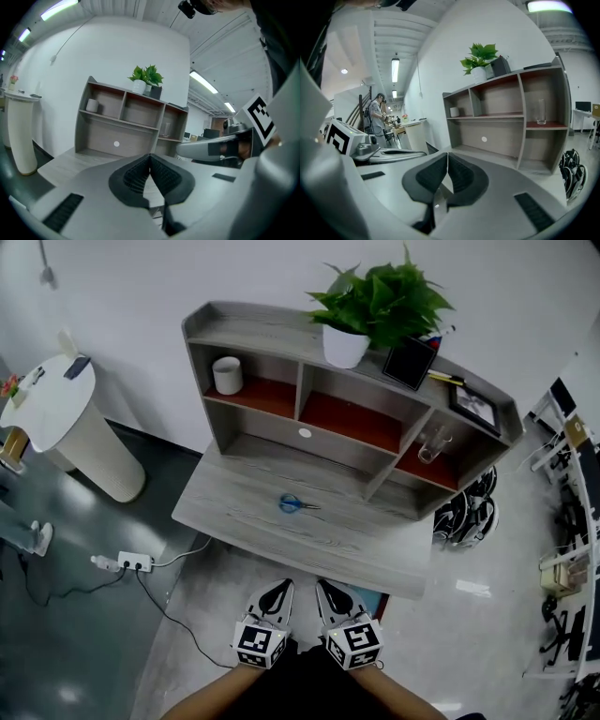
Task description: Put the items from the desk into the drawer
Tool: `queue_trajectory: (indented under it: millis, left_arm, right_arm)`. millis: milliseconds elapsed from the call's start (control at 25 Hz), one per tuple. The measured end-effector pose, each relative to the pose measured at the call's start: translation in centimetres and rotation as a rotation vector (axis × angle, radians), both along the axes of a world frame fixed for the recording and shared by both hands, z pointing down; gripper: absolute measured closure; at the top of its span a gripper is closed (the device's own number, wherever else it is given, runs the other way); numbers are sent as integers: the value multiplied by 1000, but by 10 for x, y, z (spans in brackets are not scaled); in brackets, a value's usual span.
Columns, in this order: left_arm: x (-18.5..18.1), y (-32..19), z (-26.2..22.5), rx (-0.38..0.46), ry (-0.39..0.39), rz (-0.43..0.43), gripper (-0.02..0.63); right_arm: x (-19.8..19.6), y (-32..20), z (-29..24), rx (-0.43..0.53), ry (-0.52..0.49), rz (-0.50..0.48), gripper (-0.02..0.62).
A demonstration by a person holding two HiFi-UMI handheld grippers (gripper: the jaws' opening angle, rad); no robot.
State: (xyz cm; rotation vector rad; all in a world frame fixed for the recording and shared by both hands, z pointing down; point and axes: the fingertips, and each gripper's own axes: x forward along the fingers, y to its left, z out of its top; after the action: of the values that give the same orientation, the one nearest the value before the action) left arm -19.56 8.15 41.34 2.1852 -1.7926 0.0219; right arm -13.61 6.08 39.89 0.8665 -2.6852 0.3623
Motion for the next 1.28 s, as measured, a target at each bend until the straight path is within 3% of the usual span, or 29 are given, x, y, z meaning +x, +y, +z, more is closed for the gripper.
queue_trajectory:
  millis: [160, 360, 680, 960, 1280]
  left_arm:
    - [-33, 2, 3, 3, 16, -61, 592]
    - [-65, 5, 7, -15, 95, -140, 592]
    - [-89, -14, 12, -21, 44, -148, 592]
    - [-105, -58, 21, -39, 0, -129, 592]
    - [-111, -104, 47, -86, -13, -94, 592]
  right_arm:
    - [-27, 3, 3, 17, 27, -44, 575]
    - [-46, -1, 12, -15, 36, -61, 575]
    - [-67, -34, 26, -32, 37, -73, 575]
    - [-88, -95, 55, -39, 117, -100, 575]
    - [-124, -144, 93, -80, 238, -200, 574]
